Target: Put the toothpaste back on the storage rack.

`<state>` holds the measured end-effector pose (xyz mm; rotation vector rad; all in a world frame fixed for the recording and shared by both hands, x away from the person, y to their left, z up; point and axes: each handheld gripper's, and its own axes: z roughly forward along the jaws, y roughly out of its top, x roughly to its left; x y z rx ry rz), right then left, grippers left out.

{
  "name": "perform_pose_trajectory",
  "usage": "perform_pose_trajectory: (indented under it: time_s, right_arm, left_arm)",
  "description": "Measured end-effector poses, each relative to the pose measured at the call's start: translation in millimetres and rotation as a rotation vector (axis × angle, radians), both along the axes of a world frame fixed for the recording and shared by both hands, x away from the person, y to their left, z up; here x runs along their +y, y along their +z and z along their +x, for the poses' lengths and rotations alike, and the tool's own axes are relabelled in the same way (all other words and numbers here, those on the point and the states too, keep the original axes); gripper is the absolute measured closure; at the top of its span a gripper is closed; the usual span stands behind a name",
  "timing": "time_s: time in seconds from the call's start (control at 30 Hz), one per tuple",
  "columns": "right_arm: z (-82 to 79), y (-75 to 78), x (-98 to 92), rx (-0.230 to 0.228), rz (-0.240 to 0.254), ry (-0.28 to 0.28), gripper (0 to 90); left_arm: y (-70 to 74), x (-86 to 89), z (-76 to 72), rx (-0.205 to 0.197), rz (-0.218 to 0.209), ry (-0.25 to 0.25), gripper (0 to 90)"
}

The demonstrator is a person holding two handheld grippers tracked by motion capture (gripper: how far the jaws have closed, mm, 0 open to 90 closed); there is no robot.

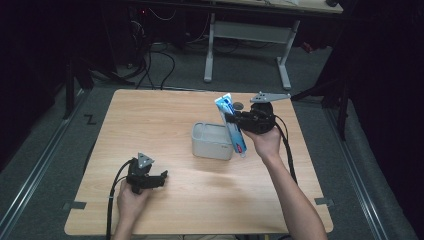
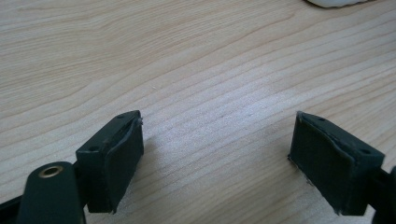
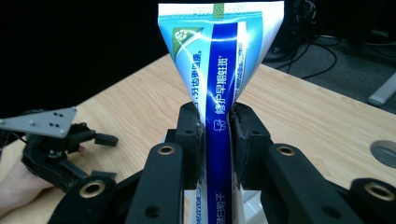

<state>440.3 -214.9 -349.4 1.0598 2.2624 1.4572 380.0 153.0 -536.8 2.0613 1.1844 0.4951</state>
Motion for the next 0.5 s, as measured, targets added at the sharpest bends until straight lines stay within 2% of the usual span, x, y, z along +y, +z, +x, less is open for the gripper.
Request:
perform_pose_trajectory:
  time_s: [0.2,0.5]
  right_arm:
    - [7.2,5.8,3.8,-0.001,0.023,0.003,74.7]
    - [21.6,16.0,16.5,-0.013,0.019,0.008,74.7]
  left_arm:
    - [0.0,0.0,0.0,0.0,0.0,0.0,17.6]
    - [0.0,0.0,0.1,0.0,0.0,-0.002,17.6]
